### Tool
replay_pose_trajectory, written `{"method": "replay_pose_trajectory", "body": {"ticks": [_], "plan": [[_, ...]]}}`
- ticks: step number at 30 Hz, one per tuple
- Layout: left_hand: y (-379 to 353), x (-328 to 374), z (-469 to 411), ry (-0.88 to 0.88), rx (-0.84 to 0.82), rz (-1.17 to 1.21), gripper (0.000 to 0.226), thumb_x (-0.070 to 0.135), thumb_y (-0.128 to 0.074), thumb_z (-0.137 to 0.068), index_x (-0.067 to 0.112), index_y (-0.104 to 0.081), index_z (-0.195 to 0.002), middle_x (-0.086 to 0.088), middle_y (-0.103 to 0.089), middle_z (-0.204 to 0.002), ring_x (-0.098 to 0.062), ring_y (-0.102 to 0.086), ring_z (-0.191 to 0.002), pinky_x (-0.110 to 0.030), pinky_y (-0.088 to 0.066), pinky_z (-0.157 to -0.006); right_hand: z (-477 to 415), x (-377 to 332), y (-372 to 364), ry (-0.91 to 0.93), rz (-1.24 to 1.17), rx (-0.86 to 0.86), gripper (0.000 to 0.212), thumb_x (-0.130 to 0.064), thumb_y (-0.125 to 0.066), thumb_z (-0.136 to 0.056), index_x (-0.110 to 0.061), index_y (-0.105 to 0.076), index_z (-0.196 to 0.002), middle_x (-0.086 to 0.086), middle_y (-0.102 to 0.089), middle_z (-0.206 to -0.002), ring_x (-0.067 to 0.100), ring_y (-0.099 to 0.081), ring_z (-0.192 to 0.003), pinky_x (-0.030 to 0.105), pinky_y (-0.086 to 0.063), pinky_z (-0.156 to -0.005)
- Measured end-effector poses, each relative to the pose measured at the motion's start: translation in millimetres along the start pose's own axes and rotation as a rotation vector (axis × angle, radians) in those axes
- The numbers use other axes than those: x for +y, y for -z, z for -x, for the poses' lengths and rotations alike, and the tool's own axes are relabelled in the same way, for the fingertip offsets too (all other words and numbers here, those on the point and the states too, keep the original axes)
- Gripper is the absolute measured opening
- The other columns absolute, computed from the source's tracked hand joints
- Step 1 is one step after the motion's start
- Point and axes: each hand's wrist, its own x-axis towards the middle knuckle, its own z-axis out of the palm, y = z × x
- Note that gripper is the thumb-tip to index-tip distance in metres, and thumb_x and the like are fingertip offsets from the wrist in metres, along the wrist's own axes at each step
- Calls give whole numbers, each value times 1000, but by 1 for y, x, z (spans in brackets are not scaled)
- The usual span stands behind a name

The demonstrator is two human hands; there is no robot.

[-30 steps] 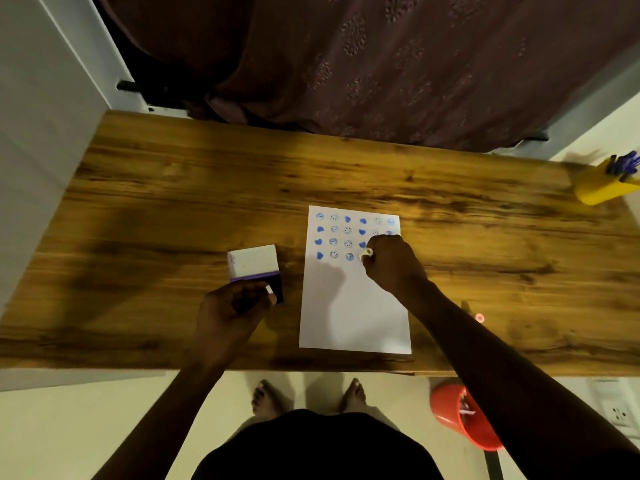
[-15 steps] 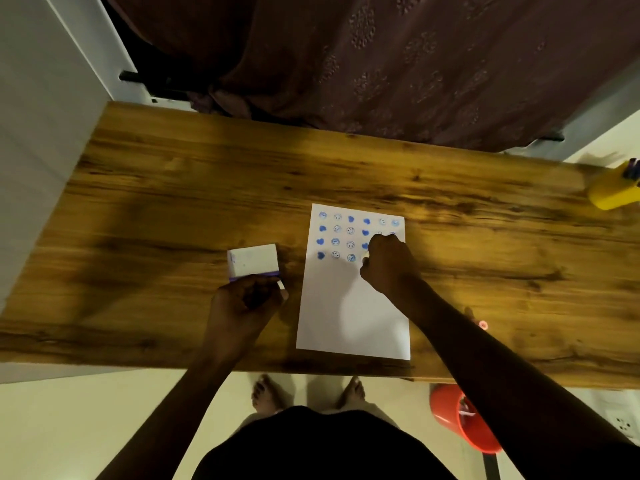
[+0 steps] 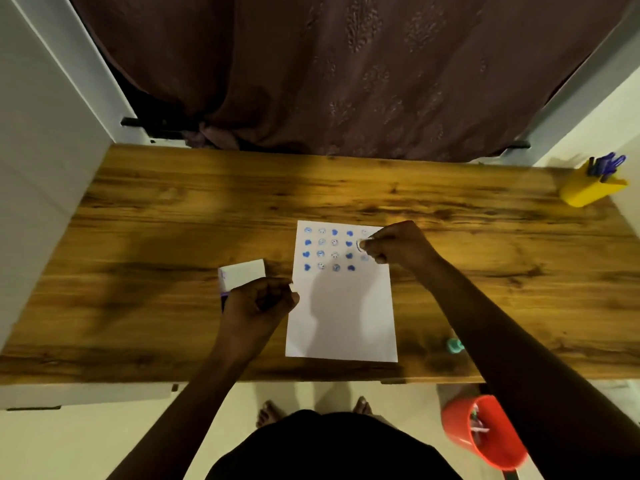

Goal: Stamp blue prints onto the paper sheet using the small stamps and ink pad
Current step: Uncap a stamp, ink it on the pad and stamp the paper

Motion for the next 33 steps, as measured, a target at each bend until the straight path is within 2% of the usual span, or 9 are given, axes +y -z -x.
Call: {"method": "replay_pose_trajectory", "body": {"ticks": [4,9,12,16,19,22,27,30,33], "plan": [[-28,4,-2,18,-47,-38,23,19,-82,-85,26,-79,-107,8,-82,-101,-7,-77,-96,-32,-62,-91,37,12,18,11,-381,-139,16,-11,-81,-82,-2,-80,-96,18,-75,-85,23,-68,-76,28,-58,-69],[-63,14,-2,-40,-166,-2,37,14,-81,-87,49,-76,-97,23,-78,-105,-7,-75,-103,-38,-63,-91,79,43,17,84,-360,-160,21,-14,-81,-82,-15,-80,-103,8,-79,-94,17,-75,-81,24,-59,-71],[-81,17,-3,-100,-201,-19,43,14,-82,-86,54,-74,-99,23,-76,-113,-10,-73,-109,-43,-62,-93,94,55,18,119,-340,-177,27,-12,-79,-85,-12,-77,-112,0,-79,-96,13,-75,-83,24,-58,-71],[-99,25,-2,-223,-267,-79,52,14,-82,-86,62,-69,-102,36,-71,-113,4,-68,-111,-20,-60,-86,102,59,25,148,-313,-153,29,-9,-78,-86,-9,-75,-115,2,-79,-106,17,-75,-91,28,-59,-74],[-109,30,-2,-285,-283,-116,57,12,-82,-85,65,-69,-103,43,-68,-111,15,-64,-109,-1,-48,-82,103,63,34,199,-291,-156,28,-10,-76,-88,-9,-75,-115,-2,-78,-110,14,-74,-98,23,-59,-74],[-118,31,-4,-288,-306,-123,50,16,-83,-85,61,-71,-104,34,-73,-110,7,-70,-106,-12,-55,-83,102,69,46,214,-288,-160,27,-12,-77,-87,-12,-76,-115,-6,-78,-111,10,-73,-102,19,-59,-76],[-133,33,-4,-251,-316,-78,47,17,-84,-83,56,-73,-107,21,-77,-113,-8,-72,-111,-39,-59,-96,98,78,61,223,-258,-182,27,-14,-78,-87,-15,-76,-115,-6,-78,-113,10,-71,-110,30,-58,-93],[-141,35,-4,-245,-307,-46,45,13,-85,-82,51,-76,-104,17,-79,-110,-9,-73,-109,-41,-59,-95,97,81,68,204,-244,-178,25,-19,-79,-87,-16,-77,-112,-6,-79,-108,9,-73,-104,28,-57,-92],[-150,37,-4,-230,-308,-22,42,12,-86,-79,48,-79,-101,15,-81,-105,-8,-75,-104,-34,-60,-92,95,83,78,185,-228,-198,23,-22,-77,-88,-14,-78,-110,-2,-80,-99,11,-75,-89,25,-58,-80]]}}
